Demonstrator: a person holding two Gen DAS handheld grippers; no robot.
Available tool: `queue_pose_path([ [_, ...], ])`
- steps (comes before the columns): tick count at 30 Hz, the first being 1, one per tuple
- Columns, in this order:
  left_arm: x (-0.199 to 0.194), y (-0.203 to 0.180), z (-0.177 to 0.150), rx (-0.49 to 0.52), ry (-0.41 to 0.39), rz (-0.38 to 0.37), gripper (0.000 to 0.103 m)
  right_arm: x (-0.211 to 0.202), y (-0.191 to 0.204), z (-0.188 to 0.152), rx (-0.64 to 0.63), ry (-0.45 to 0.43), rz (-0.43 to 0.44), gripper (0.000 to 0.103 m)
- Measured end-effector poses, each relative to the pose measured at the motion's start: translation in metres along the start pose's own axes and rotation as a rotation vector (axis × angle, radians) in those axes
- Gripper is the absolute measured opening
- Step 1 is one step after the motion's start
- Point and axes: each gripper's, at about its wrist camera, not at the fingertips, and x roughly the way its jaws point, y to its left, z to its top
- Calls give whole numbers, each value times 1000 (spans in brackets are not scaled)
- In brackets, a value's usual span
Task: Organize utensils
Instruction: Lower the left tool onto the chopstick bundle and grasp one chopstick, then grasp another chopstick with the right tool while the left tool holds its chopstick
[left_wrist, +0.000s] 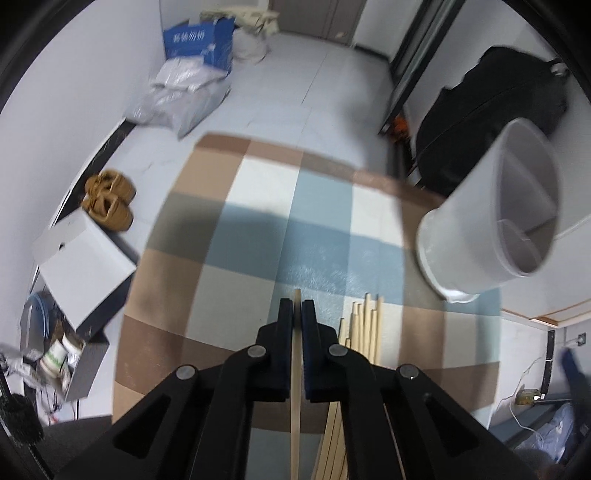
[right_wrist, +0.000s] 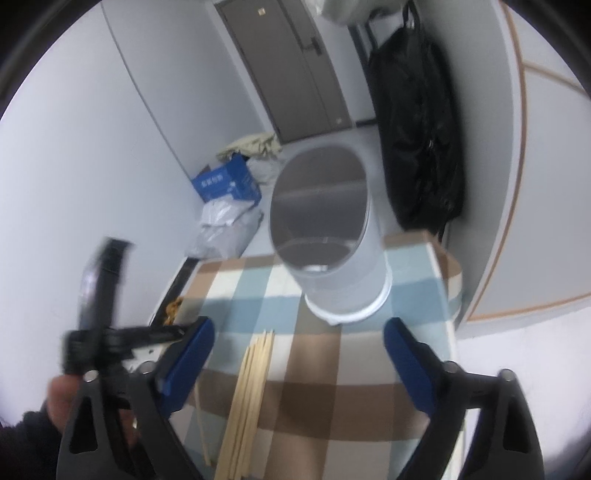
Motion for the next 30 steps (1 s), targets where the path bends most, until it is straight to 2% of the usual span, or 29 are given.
queue_pose_path([
  [2, -12, 6, -3, -1, -30, -36, 0, 13, 0, -4, 17, 54, 21, 75],
  [4, -19, 11, -4, -4, -45, -70, 0, 24, 1, -9, 24, 101, 37, 60],
  [5, -21, 13, -4, -6, -53, -84, 0, 30, 3, -12, 24, 125, 42, 57],
  [10, -28, 17, 0, -6, -86, -140, 0, 58, 10, -19, 19, 233, 71, 16],
  [16, -37, 26, -1, 4, -109, -206, 0, 95, 29, -18, -30, 357, 82, 9],
  [25, -60, 42, 2, 12, -157, -283, 0, 151, 44, -12, -99, 485, -6, 11],
  [30, -68, 48, 6, 2, -181, -313, 0, 163, 47, -8, -118, 529, -32, 11],
])
